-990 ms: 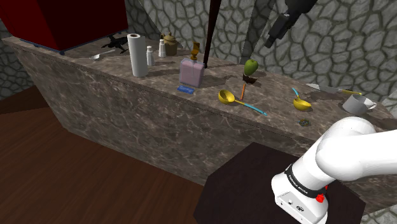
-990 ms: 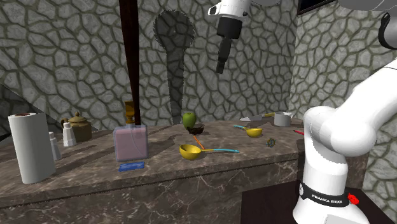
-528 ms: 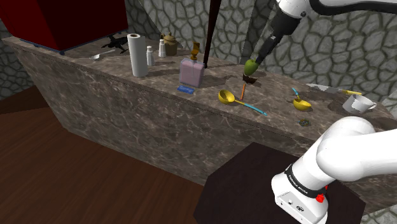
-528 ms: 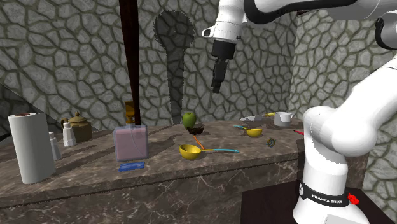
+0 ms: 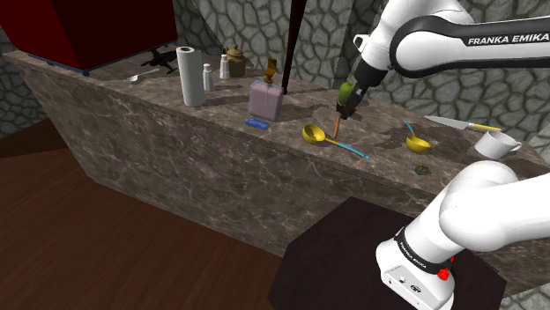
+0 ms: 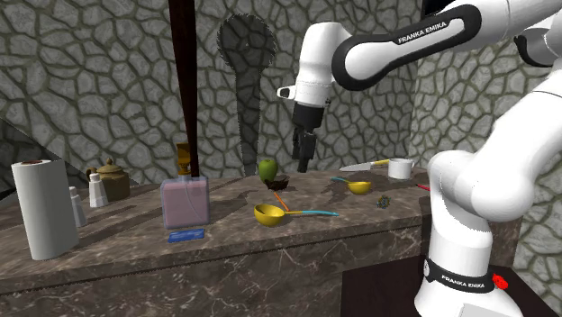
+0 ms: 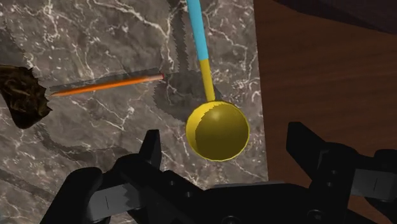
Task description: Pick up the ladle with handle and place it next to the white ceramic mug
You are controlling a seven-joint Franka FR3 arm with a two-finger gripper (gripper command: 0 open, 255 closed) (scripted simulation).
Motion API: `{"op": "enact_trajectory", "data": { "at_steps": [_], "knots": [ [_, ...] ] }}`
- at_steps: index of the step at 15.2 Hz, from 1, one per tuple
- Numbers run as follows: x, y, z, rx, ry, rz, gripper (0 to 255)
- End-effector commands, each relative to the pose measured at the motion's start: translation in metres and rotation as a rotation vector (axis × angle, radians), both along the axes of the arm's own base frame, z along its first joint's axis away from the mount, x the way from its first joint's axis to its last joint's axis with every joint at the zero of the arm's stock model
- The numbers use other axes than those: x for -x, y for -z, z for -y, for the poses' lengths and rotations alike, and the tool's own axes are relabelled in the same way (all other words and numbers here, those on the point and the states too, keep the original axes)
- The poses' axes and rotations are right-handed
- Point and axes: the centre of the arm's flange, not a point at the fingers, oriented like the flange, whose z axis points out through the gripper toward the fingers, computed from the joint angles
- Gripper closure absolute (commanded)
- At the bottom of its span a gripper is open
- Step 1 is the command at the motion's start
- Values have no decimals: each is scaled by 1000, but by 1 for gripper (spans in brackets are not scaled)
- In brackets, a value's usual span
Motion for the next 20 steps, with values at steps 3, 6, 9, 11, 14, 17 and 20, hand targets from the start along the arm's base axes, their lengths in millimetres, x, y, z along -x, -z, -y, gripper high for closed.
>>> {"op": "enact_trajectory", "data": {
  "at_steps": [3,6,9,11,14,17,20],
  "knots": [
    [-13,51,4,10,-67,-21,0],
    [-20,89,7,17,-115,-38,0],
    [-25,118,10,22,-151,-50,0],
    [-27,128,11,22,-151,-50,0],
    [-29,144,12,22,-151,-50,0],
    [-31,157,13,22,-151,-50,0],
    [-31,157,13,22,-151,-50,0]
  ]
}}
